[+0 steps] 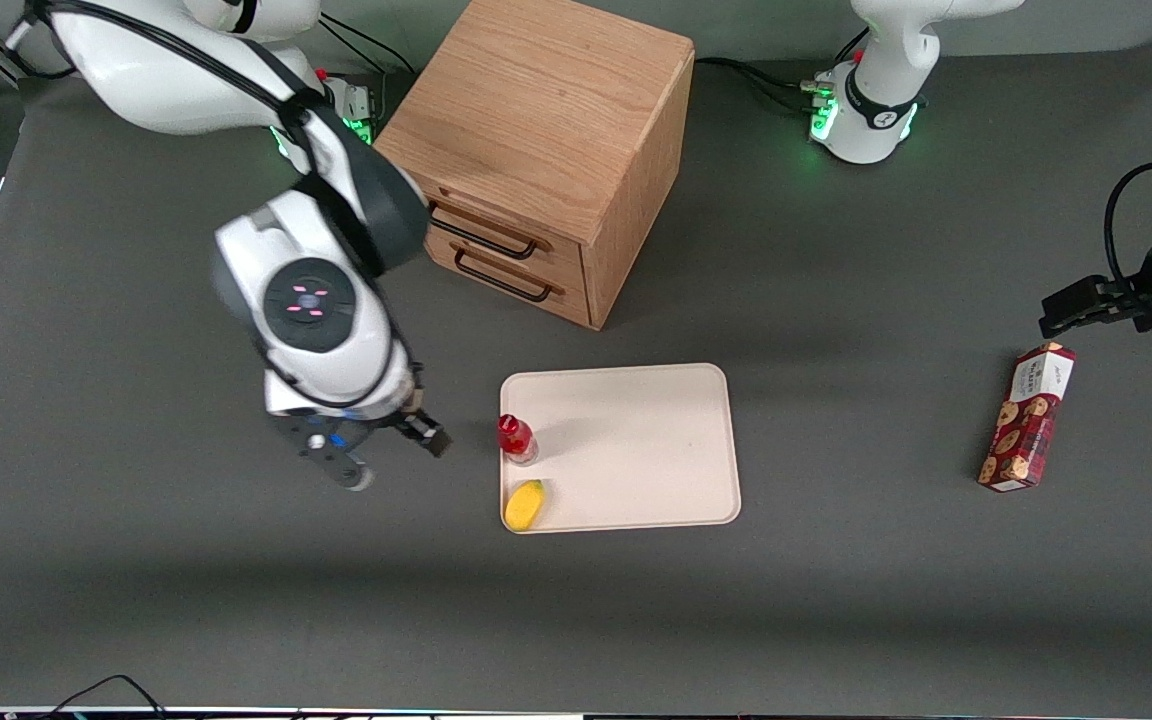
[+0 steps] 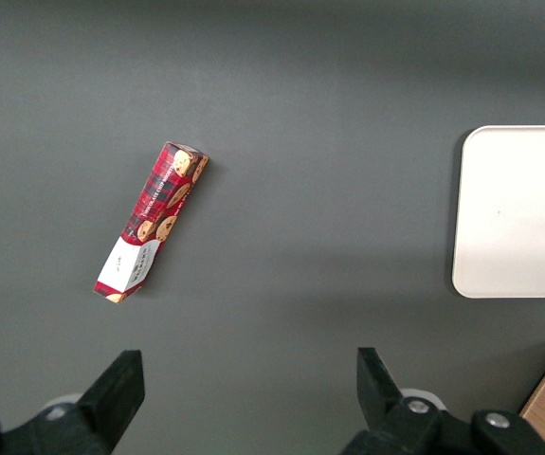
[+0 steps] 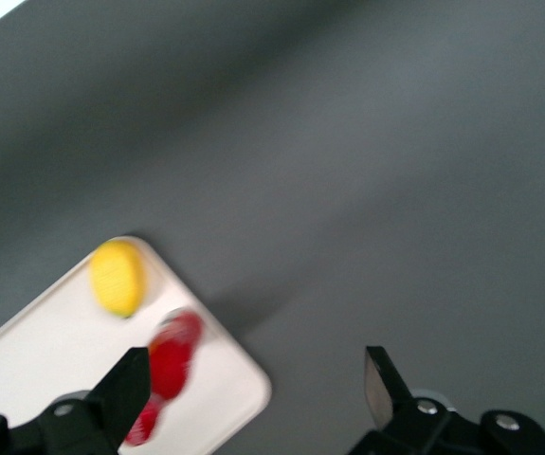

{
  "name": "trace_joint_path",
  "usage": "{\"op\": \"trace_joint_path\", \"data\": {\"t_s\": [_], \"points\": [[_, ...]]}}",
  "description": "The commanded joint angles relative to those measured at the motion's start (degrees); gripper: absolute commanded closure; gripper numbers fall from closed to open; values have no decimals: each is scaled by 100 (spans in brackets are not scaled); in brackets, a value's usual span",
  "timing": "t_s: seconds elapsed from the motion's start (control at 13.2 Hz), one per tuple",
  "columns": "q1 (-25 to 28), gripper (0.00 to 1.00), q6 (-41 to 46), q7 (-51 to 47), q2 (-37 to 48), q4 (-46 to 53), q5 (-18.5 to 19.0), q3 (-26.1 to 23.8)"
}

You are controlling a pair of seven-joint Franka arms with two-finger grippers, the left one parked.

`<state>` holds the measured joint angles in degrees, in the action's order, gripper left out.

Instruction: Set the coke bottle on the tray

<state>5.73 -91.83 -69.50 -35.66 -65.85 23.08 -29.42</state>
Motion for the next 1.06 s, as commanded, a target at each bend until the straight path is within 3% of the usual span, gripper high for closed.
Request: {"op": "trace_joint_path", "data": {"t_s": [0.0,0.15,0.38,0.53,0.76,0.99], "points": [[-606,0,420,1345,637,-304,39,-12],[-1107,0,438,2969,1365,-952,-241,215],[-1162,0,298,5379,2202,-1492,-1207,1567],[-1197,0,271,6234,2457,-1527,-1673,2174],[-1294,0,-227,6948,3089,-2218,-2298,2642],[-1294,0,-449,7152,3433,-2748,-2334,2731]]}}
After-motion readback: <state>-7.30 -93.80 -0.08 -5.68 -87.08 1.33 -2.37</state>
